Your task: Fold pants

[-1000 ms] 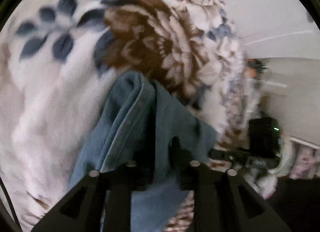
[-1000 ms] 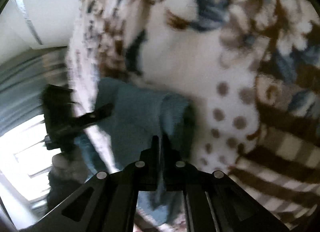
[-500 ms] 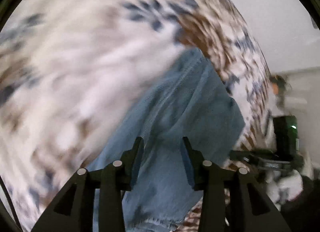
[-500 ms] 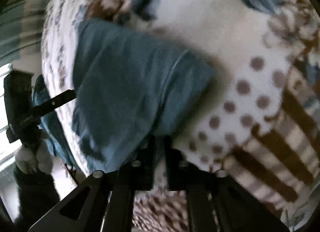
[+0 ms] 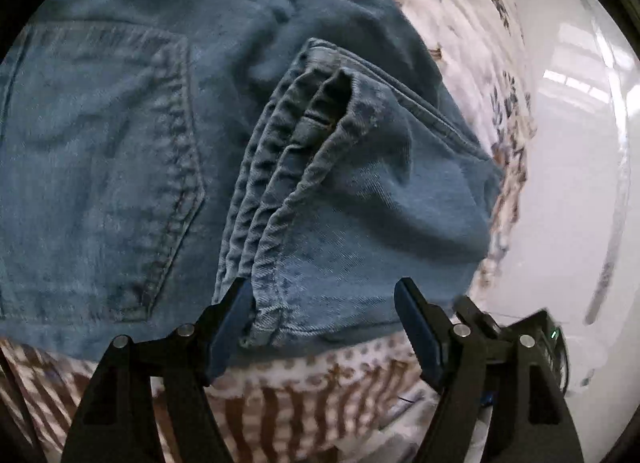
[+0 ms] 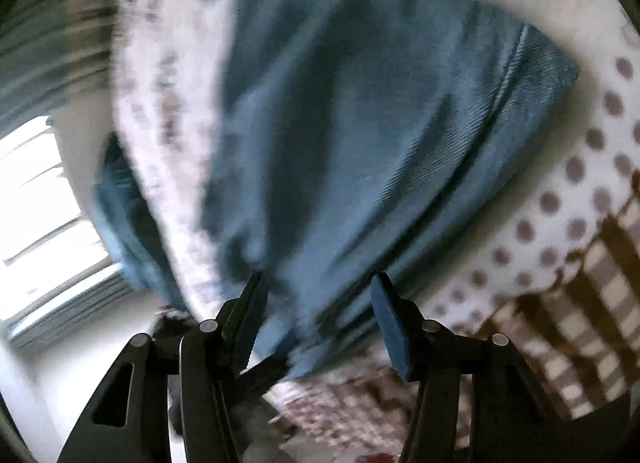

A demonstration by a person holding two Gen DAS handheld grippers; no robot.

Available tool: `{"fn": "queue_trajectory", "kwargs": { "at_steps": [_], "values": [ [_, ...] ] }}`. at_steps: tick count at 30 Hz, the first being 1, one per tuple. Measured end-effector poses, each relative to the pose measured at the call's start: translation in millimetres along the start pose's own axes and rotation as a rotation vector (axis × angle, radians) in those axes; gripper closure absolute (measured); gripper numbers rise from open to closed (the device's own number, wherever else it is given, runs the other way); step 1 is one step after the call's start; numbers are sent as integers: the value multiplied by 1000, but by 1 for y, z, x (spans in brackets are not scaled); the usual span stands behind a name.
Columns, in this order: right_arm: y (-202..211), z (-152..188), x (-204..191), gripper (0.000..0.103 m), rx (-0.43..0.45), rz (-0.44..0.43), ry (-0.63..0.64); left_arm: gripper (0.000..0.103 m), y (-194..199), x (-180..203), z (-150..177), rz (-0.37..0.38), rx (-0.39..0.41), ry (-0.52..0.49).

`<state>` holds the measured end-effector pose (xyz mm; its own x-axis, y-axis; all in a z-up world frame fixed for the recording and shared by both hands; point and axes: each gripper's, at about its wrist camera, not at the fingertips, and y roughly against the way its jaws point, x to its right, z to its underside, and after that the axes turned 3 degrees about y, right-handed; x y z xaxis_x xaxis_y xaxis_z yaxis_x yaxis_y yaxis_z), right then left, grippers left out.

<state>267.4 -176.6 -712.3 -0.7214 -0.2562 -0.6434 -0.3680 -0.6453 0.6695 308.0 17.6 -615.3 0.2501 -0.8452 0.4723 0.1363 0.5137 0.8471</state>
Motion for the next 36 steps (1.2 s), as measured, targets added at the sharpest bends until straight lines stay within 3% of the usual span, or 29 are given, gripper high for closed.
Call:
{"fn": "queue_trajectory", "kwargs": {
  "at_steps": [1,2,3,5,6,11,13,14,15,17,18,21,24,26,27,29,33,36],
  "values": [
    [-7,-1,2,64,-5,21,0,43,-2,7,1,-61,20,-30],
    [-14,-2,2,89,-14,74,7,54,-5,11,4,-111,22,-58],
    [-18,-2,2,93,-15,146,4,58,-9,16,7,-176,27,-107],
    [-20,1,5,95,-14,177,-1,73,-13,20,13,-247,31,-169],
    [-21,4,5,95,-22,220,16,73,-15,19,15,-258,35,-181],
    [-28,-1,-14,93,-66,242,102,72,-4,19,14,-213,43,-142],
    [-23,-1,-24,86,-93,248,156,71,15,17,19,-193,83,-142],
    [-26,-2,-34,72,-107,265,189,68,25,15,21,-180,106,-140],
    [-23,-1,-44,51,-114,291,230,63,36,9,24,-166,131,-133],
    [-14,8,-61,31,-102,335,316,14,61,-4,29,-159,213,-97],
    [-11,11,-71,29,-92,354,368,6,74,-16,30,-158,247,-69],
    [-17,25,-101,29,-96,405,495,3,111,-67,39,-150,370,72],
    [-29,38,-126,29,-128,417,575,3,129,-109,46,-160,438,198],
    [-44,47,-144,29,-169,412,641,3,143,-151,52,-157,494,335],
    [-52,51,-150,29,-182,417,665,3,141,-158,54,-141,510,379],
    [-69,57,-161,29,-203,417,694,3,146,-203,62,-30,562,532],
    [-100,61,-161,29,-216,476,708,4,120,-267,73,228,628,808],
    [-114,59,-148,29,-222,521,692,5,106,-280,69,321,649,873]
  ]
}}
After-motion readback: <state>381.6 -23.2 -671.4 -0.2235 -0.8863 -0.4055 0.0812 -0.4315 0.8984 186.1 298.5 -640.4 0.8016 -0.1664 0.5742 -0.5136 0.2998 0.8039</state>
